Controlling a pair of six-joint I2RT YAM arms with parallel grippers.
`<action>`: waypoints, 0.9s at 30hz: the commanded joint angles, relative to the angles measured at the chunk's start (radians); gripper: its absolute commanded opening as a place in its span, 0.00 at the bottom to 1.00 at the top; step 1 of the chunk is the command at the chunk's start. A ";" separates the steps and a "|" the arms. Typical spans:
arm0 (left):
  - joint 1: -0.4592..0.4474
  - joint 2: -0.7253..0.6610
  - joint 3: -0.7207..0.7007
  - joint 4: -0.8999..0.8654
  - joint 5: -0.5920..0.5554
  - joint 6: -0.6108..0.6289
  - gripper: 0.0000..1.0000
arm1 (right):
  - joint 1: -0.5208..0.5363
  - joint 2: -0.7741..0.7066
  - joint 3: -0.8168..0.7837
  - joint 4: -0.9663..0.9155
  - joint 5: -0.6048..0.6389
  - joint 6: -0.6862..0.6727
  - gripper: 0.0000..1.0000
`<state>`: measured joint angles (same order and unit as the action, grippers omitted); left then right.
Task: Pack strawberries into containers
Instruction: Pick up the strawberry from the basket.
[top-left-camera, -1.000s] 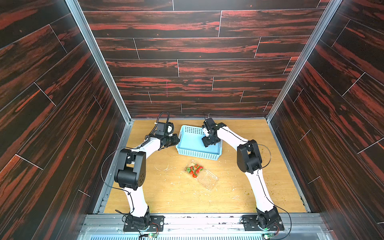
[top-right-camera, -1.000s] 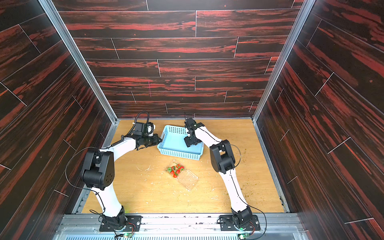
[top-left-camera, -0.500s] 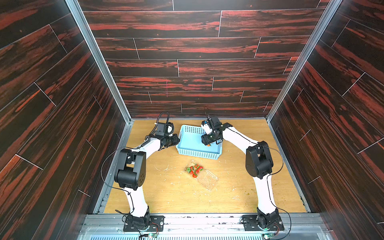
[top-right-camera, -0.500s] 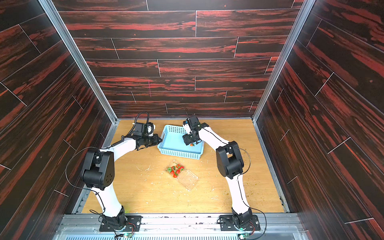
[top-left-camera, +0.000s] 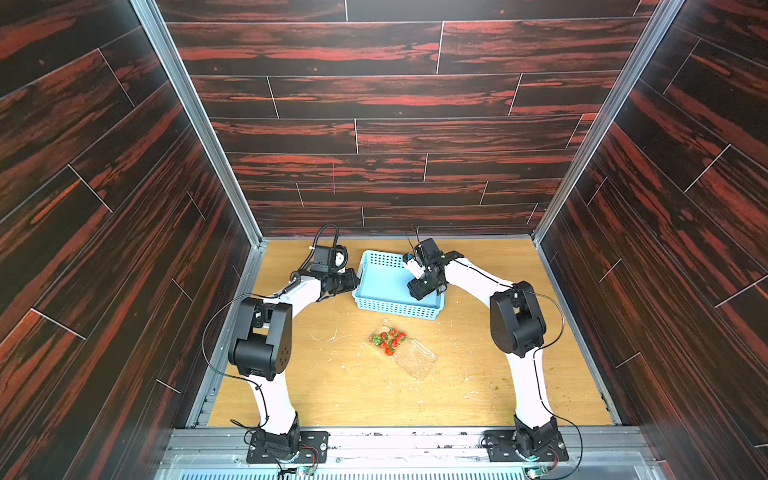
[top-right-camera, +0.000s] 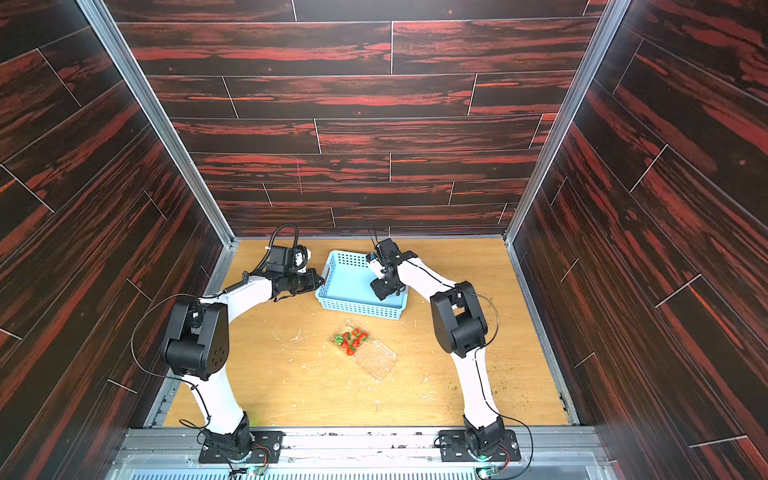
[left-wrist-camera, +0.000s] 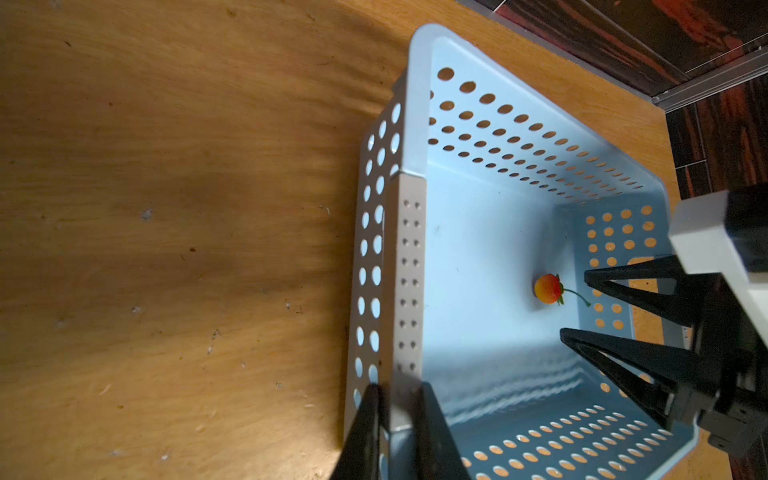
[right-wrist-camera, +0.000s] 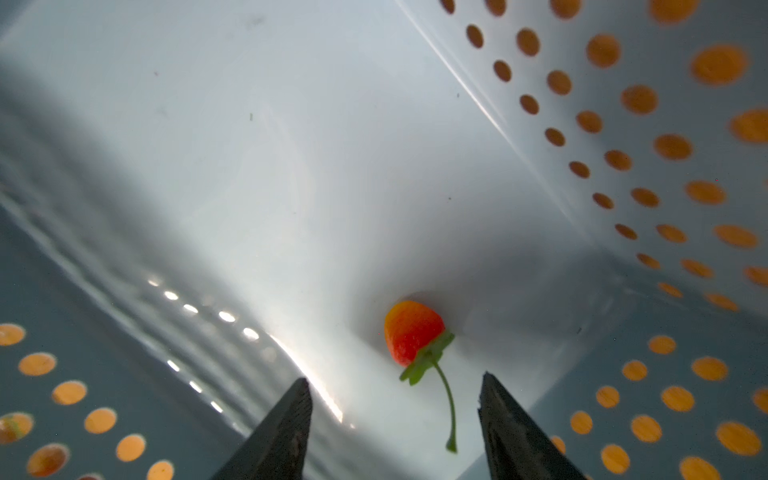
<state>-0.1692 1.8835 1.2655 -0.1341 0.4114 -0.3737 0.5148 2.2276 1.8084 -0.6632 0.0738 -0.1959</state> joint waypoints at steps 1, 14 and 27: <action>0.005 -0.066 0.006 0.006 0.018 0.005 0.09 | -0.004 0.053 0.026 -0.002 -0.026 -0.028 0.65; 0.005 -0.063 0.026 -0.018 0.006 0.013 0.09 | -0.013 0.102 0.032 -0.002 -0.017 -0.043 0.53; 0.005 -0.069 0.030 -0.028 0.001 0.021 0.09 | -0.015 0.138 0.123 -0.017 0.009 -0.037 0.16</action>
<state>-0.1692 1.8828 1.2659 -0.1619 0.4034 -0.3630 0.5037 2.3413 1.9072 -0.6556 0.0746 -0.2409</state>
